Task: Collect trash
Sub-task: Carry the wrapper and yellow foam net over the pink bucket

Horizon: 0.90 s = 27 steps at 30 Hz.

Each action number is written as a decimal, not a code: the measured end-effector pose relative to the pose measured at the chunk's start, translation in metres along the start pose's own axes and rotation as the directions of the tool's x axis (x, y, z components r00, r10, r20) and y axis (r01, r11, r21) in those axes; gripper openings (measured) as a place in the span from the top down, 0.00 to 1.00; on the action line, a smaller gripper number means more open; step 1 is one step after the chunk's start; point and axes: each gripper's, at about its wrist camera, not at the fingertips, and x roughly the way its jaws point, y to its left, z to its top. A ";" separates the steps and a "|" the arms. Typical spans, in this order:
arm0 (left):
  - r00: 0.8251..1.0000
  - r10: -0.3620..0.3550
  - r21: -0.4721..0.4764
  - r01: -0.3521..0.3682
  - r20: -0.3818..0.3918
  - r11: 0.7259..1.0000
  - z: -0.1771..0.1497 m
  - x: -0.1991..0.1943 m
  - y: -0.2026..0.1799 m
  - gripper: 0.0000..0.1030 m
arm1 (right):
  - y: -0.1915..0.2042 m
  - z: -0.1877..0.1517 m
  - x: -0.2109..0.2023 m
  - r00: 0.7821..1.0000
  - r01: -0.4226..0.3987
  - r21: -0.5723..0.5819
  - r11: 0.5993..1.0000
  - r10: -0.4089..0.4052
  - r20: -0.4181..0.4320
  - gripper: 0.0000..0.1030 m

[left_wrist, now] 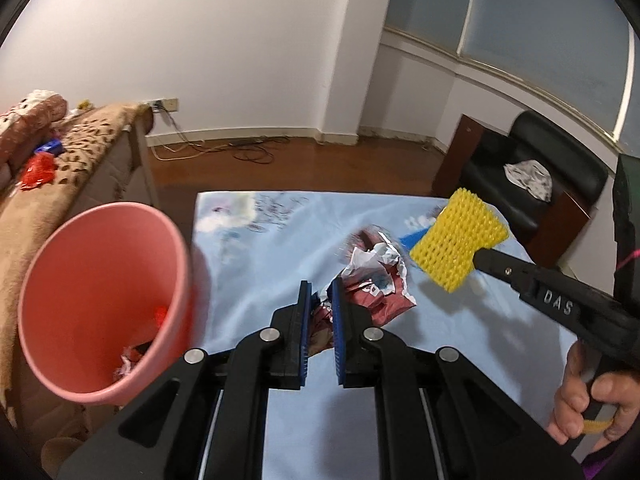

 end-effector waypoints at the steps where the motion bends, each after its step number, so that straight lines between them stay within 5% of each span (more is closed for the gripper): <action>1: 1.000 0.010 -0.006 -0.010 0.003 1.000 0.000 -0.002 0.003 0.91 | 0.006 0.000 0.001 1.000 -0.006 -0.013 1.000 0.006 -0.002 0.96; 11: 0.990 0.143 -0.132 -0.139 0.021 0.981 0.000 -0.022 0.051 0.91 | 0.076 0.006 0.007 0.996 -0.087 -0.167 0.982 0.086 -0.013 0.96; 27: 0.949 0.315 -0.268 -0.303 0.000 0.914 -0.009 -0.036 0.120 0.91 | 0.168 0.003 0.034 0.983 -0.183 -0.322 0.929 0.166 -0.082 0.96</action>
